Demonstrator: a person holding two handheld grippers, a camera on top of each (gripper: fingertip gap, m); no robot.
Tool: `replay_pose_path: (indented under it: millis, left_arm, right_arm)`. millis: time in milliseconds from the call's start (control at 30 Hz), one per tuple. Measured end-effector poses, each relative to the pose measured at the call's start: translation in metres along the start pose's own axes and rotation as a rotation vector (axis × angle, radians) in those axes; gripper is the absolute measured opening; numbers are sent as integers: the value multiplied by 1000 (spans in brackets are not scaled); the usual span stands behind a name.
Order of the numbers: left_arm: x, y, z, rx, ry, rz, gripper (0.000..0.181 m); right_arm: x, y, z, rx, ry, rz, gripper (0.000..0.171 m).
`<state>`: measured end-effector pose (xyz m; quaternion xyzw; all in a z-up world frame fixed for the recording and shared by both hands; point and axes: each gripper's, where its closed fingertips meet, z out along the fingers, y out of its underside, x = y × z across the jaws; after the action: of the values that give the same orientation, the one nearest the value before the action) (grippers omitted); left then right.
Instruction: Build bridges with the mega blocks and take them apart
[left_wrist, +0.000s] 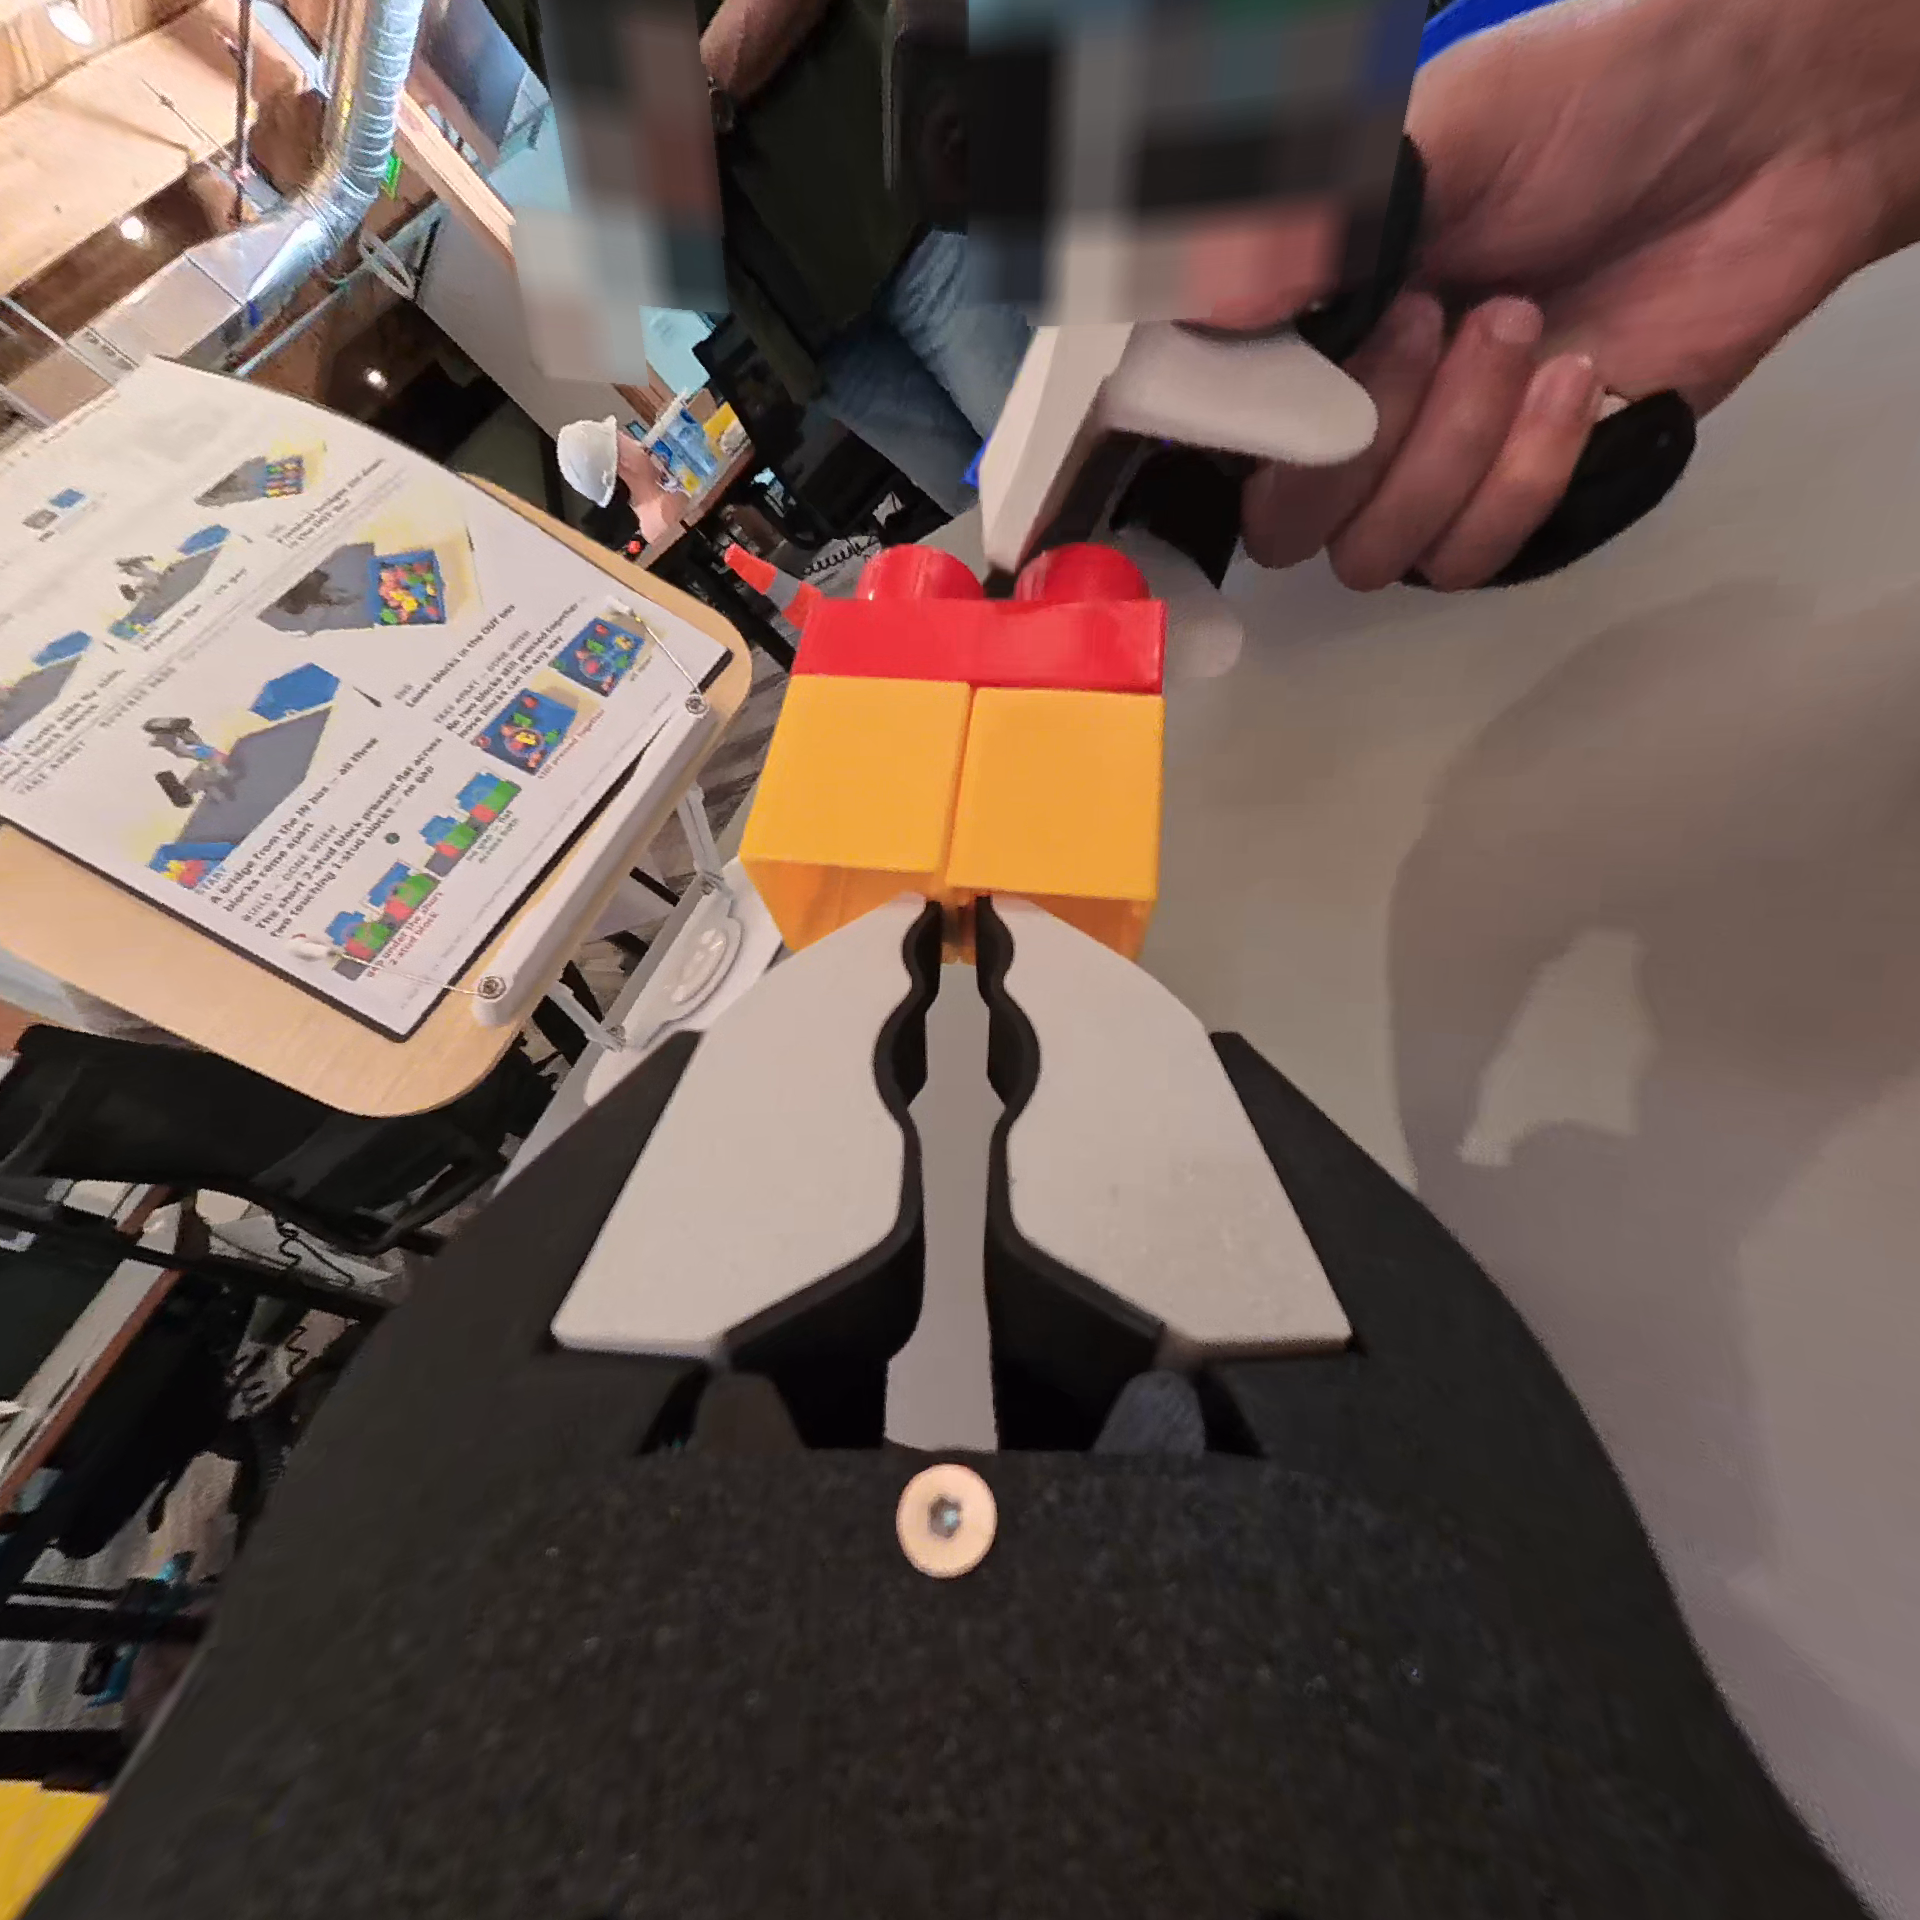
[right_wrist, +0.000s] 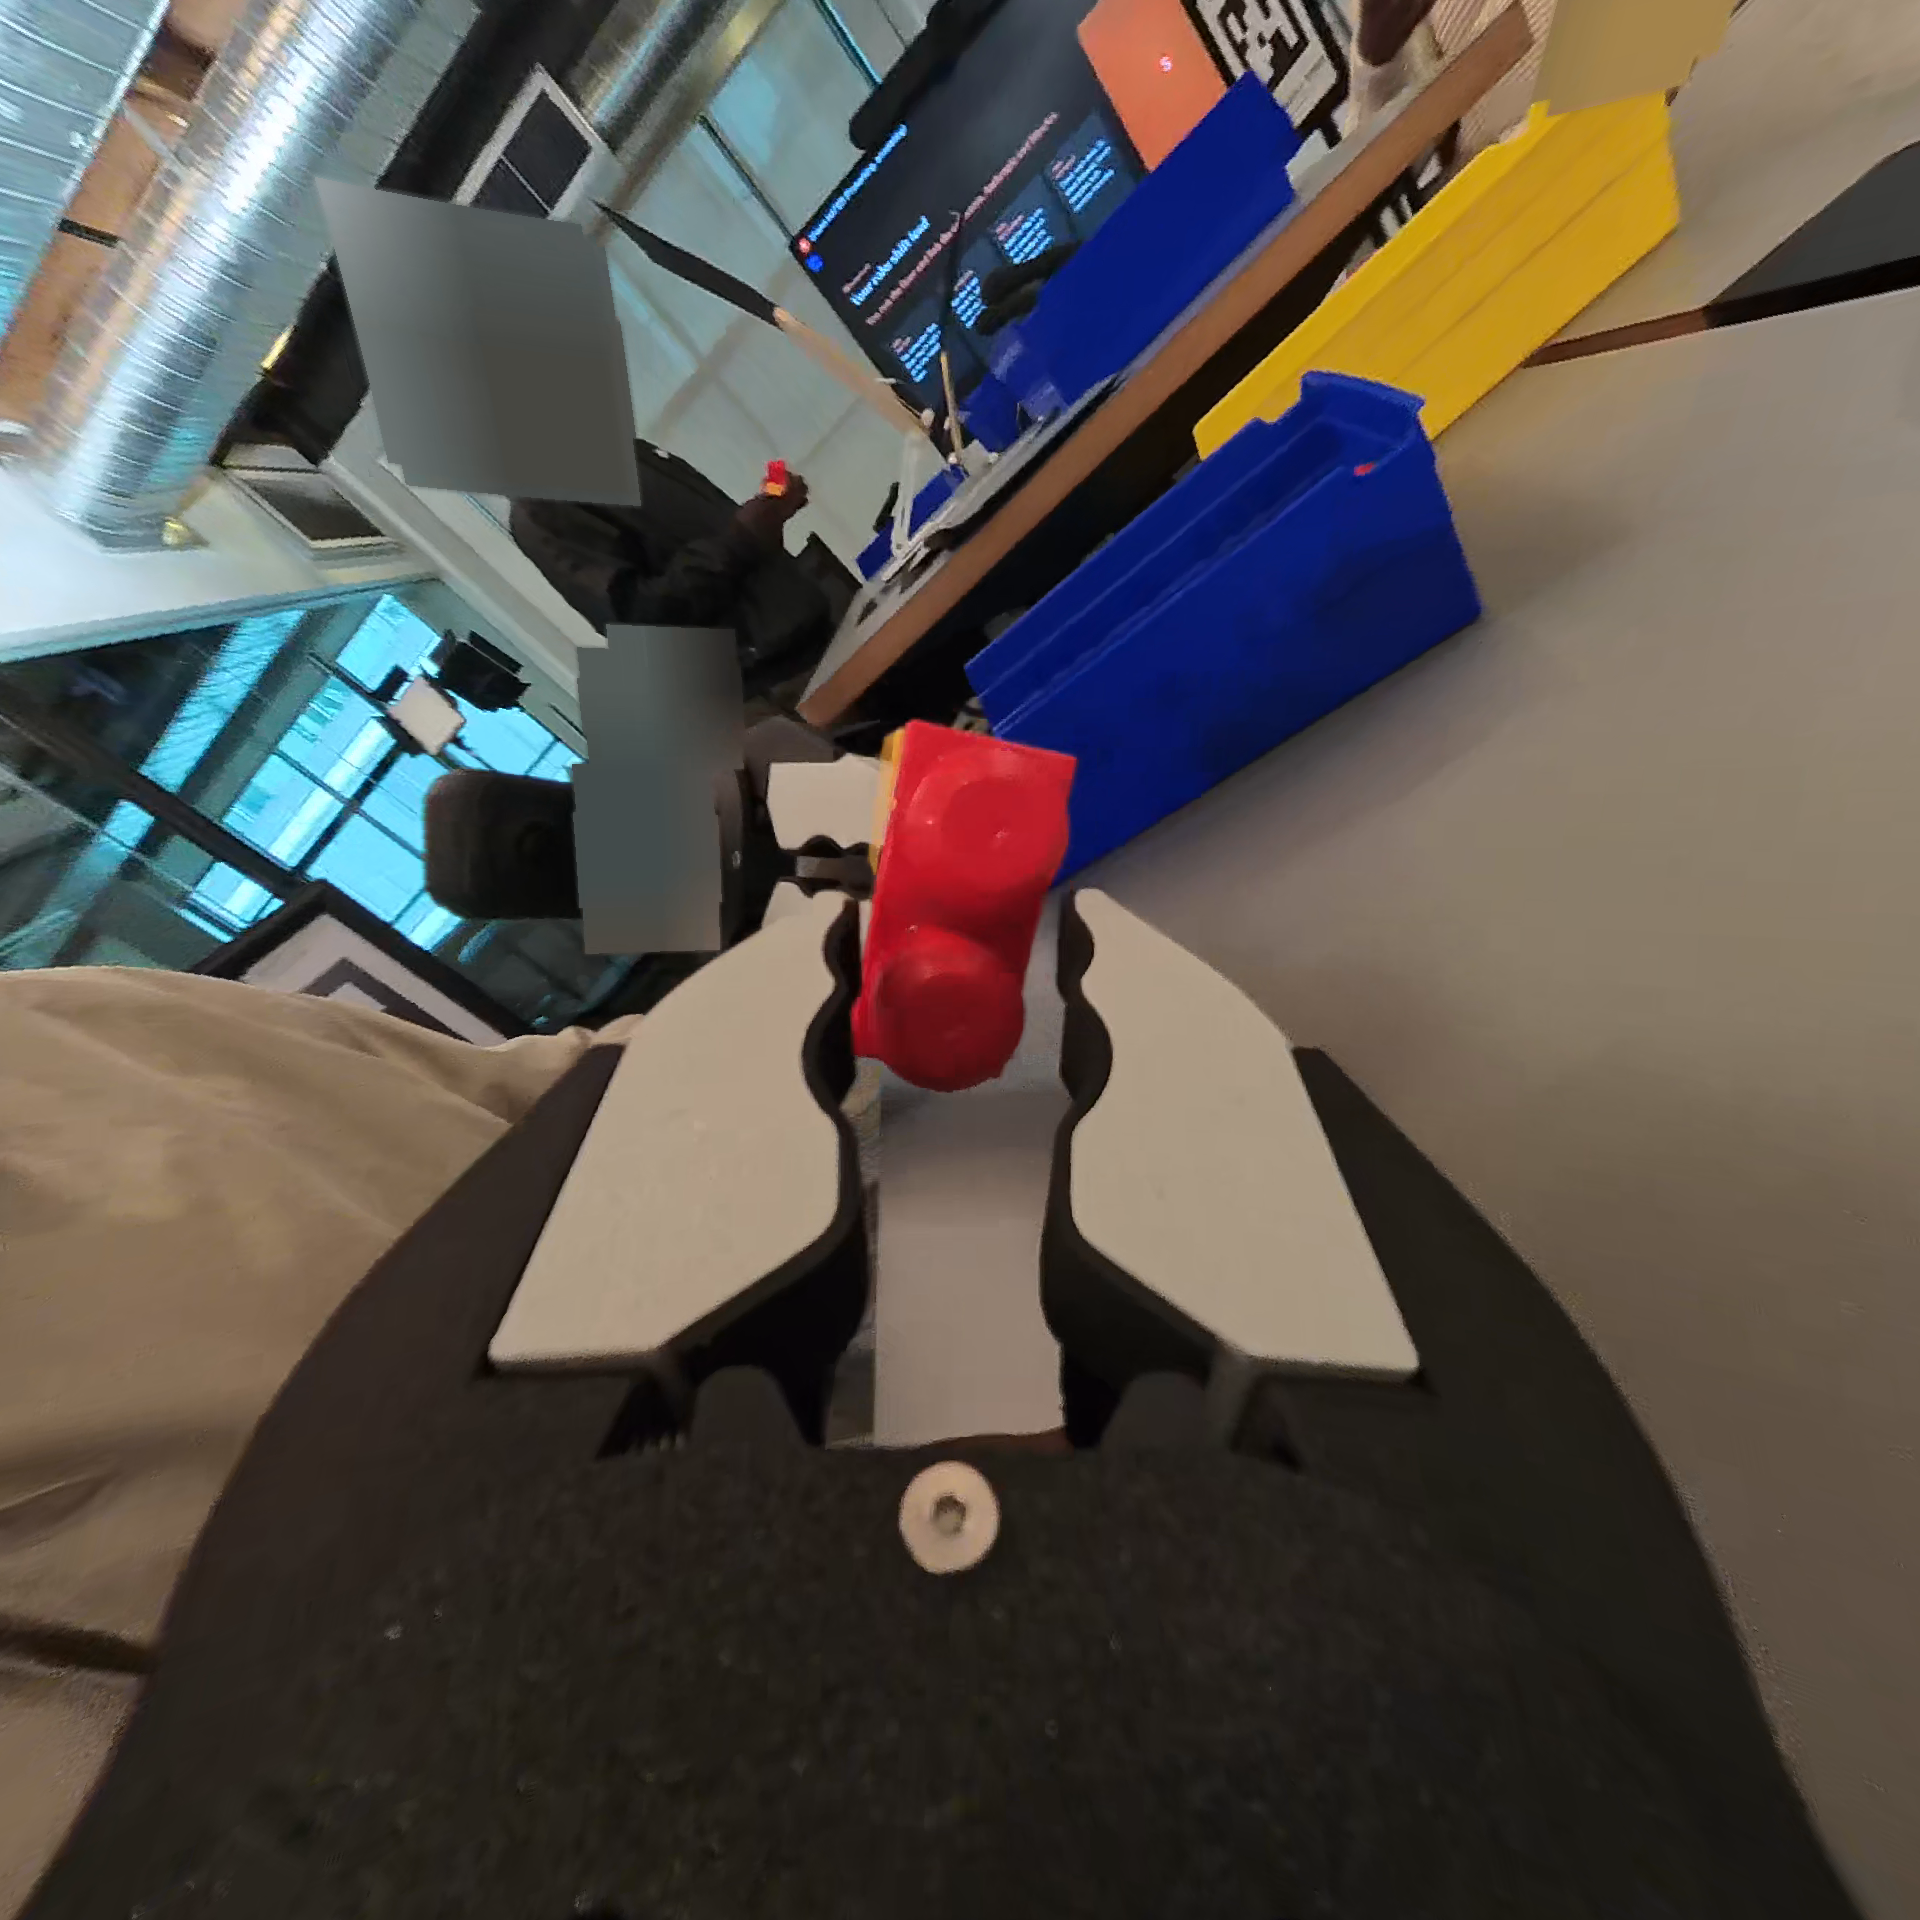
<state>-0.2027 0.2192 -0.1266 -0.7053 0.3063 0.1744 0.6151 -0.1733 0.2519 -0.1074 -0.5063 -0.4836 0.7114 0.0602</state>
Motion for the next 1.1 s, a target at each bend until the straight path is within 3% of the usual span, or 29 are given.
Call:
replay_pose_path:
  millis: [133, 233, 333, 567, 767, 967, 1100]
  left_arm:
    - [-1, -2, -4, 17, -3, 8, 6]
    - [-1, -5, -3, 21, 2, 20, 6]
    - [1, -7, 1, 8, 0, 48, 6]
    - [8, -6, 10, -7, 4, 61, 5]
    - [-6, -9, -5, 58, -9, -45, 6]
    - [0, -14, -3, 55, 11, -18, 6]
    - [6, -17, -3, 81, 40, -28, 5]
  right_arm:
    - [-4, -8, -18, -17, -56, 27, 33]
    - [-7, -6, -17, -51, -50, 15, 9]
    - [-13, -3, -12, -66, -67, 18, 0]
    - [-21, 13, 5, -136, -58, -7, 0]
    - [-1, -17, -36, -42, -1, -56, 0]
    - [-10, -3, -20, -95, -110, -10, 0]
    - [-6, 2, -16, -125, -87, -9, 0]
